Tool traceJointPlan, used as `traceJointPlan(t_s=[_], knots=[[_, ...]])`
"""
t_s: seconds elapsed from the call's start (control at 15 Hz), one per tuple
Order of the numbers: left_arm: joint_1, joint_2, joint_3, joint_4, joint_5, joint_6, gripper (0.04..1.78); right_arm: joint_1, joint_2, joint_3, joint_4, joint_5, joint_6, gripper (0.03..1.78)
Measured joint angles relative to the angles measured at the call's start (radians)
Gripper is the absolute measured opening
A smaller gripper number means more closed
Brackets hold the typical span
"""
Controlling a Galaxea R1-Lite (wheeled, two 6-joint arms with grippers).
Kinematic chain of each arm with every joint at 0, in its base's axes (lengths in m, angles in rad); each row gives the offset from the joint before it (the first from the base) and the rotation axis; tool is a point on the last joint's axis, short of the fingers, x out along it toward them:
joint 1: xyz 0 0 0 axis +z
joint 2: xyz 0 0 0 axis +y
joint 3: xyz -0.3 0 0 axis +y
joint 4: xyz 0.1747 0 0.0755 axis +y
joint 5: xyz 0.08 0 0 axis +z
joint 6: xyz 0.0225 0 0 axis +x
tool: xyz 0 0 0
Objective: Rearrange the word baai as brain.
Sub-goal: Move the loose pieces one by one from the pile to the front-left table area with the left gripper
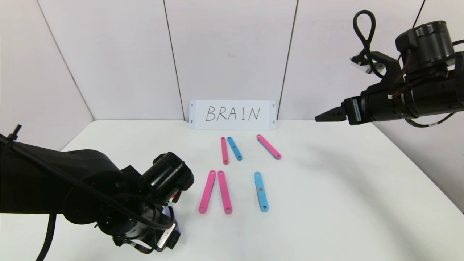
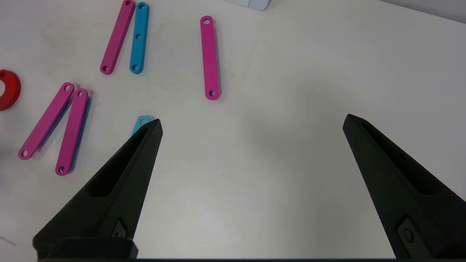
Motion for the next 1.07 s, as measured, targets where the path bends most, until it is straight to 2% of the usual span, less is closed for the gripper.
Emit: traceJointPlan(t_s=[0.87, 1.07], knots=[[-0.009, 0.037, 0.001, -0.049, 0.022, 0.001, 1.73, 0.000, 0.000, 0.000, 0.001, 0.000, 0.000, 1.74], [-0.009, 0.038, 0.000, -0.052, 0.054, 0.001, 1.73, 0.000, 0.000, 0.000, 0.001, 0.000, 0.000, 1.74]])
